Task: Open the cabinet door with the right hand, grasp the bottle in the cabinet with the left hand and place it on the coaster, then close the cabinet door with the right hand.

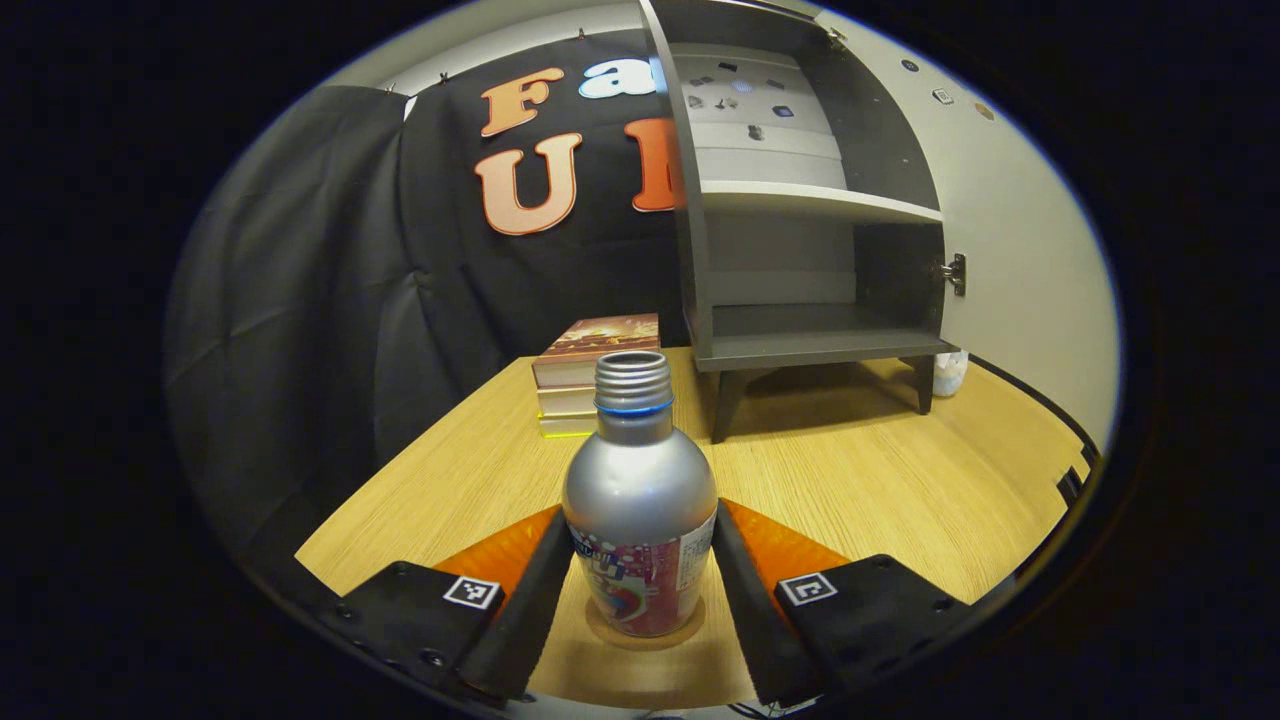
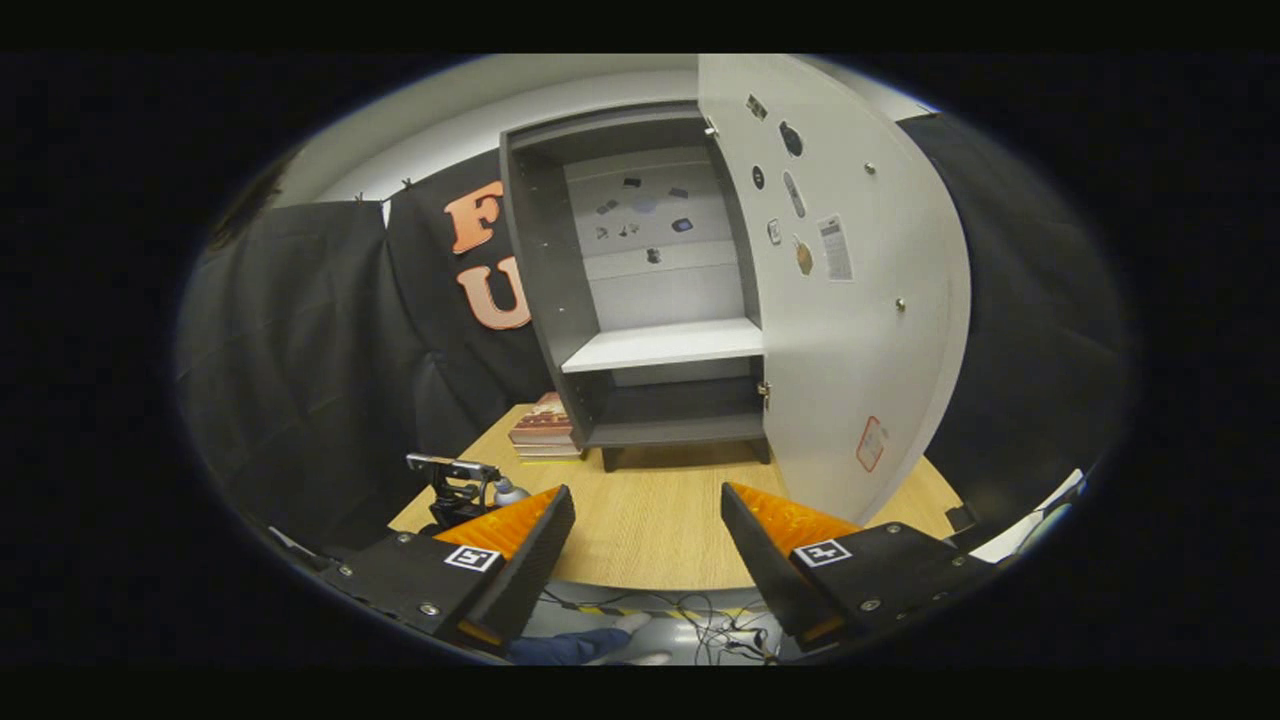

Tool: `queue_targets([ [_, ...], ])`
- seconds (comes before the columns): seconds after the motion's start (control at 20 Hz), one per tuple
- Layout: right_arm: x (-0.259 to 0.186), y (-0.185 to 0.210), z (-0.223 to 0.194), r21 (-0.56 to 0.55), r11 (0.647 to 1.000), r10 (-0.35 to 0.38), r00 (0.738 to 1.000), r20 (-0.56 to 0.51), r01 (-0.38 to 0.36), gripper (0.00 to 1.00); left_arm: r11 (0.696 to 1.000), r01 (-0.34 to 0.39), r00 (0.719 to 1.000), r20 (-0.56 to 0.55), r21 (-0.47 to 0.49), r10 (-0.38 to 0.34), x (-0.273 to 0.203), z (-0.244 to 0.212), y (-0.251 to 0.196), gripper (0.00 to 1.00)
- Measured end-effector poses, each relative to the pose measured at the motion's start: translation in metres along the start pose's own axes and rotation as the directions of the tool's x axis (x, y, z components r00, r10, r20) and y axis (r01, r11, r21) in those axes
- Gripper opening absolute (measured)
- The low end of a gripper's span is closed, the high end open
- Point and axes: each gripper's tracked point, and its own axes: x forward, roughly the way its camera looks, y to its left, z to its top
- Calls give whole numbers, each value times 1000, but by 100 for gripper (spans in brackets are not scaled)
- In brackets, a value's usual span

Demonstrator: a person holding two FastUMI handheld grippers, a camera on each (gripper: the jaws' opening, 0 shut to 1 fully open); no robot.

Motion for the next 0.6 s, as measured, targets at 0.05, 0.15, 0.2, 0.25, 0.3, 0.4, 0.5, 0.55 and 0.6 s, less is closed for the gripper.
queue_targets([
  [0.05,0,1,-1,-1,1000,1,1000,-3,-1,91,1000,-6,1000,-4,2,6,0,-2,1,86],
  [0.15,-1,2,-5,1,1000,1,1000,-8,-1,91,1000,-3,1000,-13,4,4,-2,-10,3,86],
  [0.2,-3,4,-5,2,1000,3,1000,-9,-3,91,1000,0,1000,4,6,0,-2,-9,4,87],
  [0.25,-4,5,-5,3,1000,7,1000,-6,-7,91,1000,2,1000,-2,13,-2,-2,-11,3,86],
  [0.3,-6,5,-6,3,1000,7,1000,-3,-7,91,1000,3,1000,10,15,-3,-6,-8,2,86],
  [0.4,-8,4,-7,4,1000,4,1000,-3,-4,91,1000,10,1000,-7,6,-10,-5,-13,2,87],
  [0.5,-8,3,-10,11,1000,2,1000,-11,-2,91,1000,-6,1000,-17,-4,6,-7,-11,5,88],
  [0.55,-9,2,-12,14,1000,3,1000,-14,-3,91,1000,-13,1000,-10,-1,13,-9,-9,8,88],
  [0.6,-9,1,-14,17,1000,2,1000,-17,-1,91,1000,-16,1000,-9,2,16,-8,-7,8,89],
])
